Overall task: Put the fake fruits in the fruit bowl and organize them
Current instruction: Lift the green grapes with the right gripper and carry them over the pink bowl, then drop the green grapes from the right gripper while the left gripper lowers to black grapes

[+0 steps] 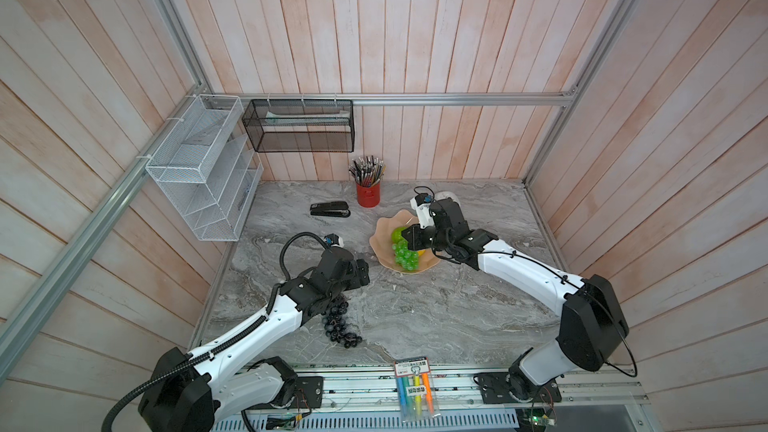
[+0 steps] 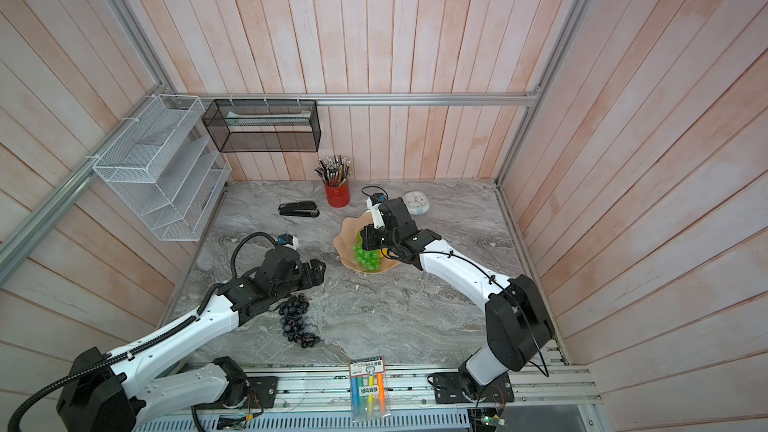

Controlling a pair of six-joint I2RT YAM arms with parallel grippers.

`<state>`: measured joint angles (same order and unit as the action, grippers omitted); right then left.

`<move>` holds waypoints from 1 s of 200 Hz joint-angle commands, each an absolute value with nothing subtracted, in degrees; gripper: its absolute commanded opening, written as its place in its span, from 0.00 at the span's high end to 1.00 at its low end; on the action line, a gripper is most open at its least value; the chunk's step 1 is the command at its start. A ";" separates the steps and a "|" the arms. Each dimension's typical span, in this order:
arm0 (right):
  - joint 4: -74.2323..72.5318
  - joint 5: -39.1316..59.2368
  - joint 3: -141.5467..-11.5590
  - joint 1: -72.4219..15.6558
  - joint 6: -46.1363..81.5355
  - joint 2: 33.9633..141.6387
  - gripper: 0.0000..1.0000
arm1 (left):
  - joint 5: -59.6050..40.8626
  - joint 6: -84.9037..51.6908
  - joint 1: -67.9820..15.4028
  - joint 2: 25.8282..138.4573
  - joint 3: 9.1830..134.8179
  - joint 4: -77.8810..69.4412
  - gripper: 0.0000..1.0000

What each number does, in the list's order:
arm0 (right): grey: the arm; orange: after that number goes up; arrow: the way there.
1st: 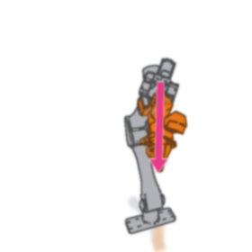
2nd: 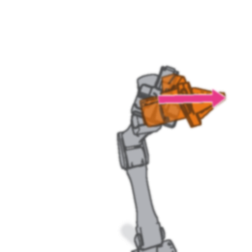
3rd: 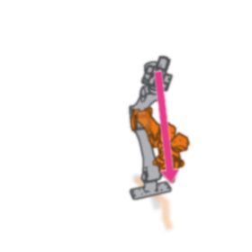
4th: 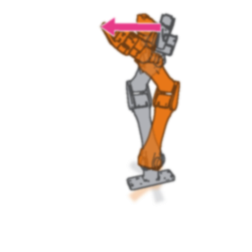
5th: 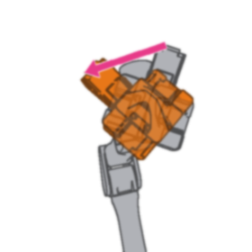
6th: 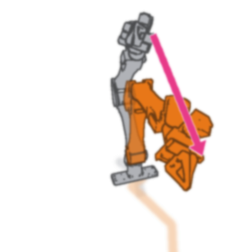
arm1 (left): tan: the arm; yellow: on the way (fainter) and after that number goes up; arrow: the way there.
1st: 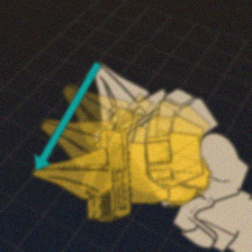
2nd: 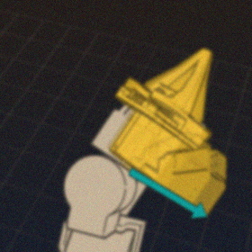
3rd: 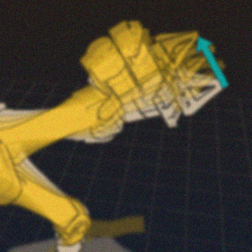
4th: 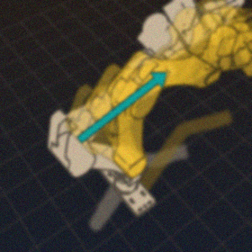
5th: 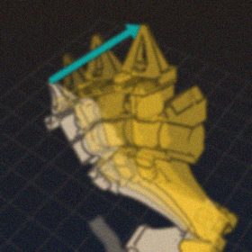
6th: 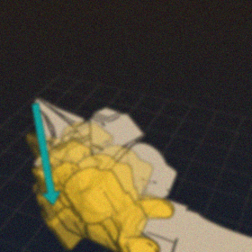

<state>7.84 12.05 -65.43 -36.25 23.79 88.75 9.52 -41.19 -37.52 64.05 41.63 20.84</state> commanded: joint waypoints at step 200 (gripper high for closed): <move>-10.03 26.83 -58.91 -18.34 17.23 98.69 1.00 | 7.75 -40.61 -37.71 67.30 41.14 19.45 0.10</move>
<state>-8.56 23.57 -56.31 -18.79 18.90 96.92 9.21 -41.19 -37.52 67.24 41.63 20.56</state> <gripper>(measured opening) 0.048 0.901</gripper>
